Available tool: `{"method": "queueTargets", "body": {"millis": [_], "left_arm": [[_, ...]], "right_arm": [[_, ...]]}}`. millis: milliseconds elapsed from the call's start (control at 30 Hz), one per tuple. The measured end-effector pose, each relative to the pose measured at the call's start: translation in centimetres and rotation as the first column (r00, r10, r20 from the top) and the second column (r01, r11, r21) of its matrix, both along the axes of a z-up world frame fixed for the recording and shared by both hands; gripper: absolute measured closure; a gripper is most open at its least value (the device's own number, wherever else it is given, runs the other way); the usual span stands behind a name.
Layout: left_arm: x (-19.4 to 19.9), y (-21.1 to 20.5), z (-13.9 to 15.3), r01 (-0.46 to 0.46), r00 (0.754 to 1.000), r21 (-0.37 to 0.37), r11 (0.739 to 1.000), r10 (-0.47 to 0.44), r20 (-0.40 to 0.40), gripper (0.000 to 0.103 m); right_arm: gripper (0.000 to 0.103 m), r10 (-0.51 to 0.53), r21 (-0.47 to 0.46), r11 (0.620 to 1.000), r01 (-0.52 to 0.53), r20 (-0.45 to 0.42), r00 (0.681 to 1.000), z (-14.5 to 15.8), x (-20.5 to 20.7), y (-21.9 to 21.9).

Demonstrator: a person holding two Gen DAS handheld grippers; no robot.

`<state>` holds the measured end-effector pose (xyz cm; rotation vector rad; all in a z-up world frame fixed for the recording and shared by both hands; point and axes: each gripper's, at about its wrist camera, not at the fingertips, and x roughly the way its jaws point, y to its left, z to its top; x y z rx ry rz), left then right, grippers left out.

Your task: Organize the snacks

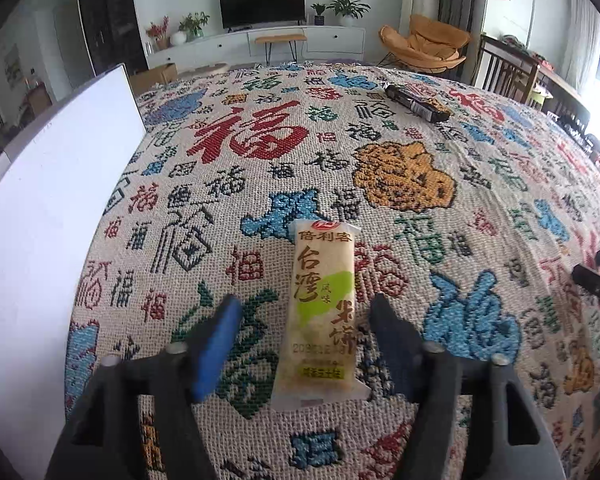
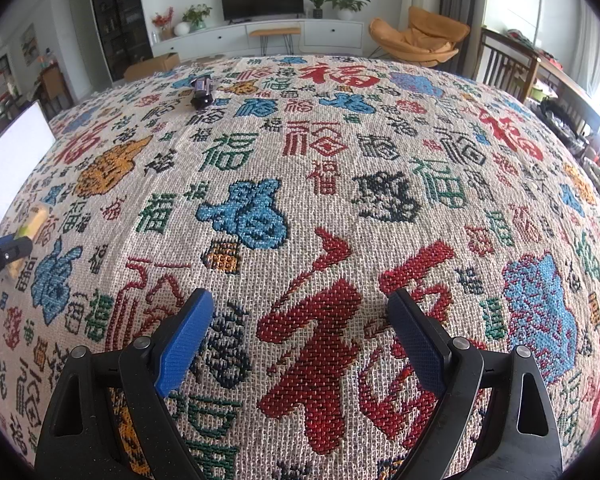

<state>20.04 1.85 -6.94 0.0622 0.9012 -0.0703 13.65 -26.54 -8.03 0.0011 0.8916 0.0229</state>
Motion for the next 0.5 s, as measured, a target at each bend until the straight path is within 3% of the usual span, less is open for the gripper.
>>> {"method": "queueTargets", "body": {"millis": [67,200,500], "left_arm": [[0.3,0.2,-0.1,-0.021,1.0,0.009,1.0,0.021,0.007,0.014],[1.1,1.7,-0.6,-0.058,0.998,-0.052,0.997,0.056,-0.035,0.0],[1.2,1.4,-0.8,-0.056,0.998,-0.038,0.998,0.055,-0.033,0.0]], "right_arm": [[0.011,0.0,0.0,1.0,0.0,0.0,1.0,0.0,0.0,0.0],[0.011,0.0,0.0,1.0,0.0,0.0,1.0,0.0,0.0,0.0],[0.011,0.0,0.0,1.0,0.0,0.0,1.0,0.0,0.0,0.0]]}}
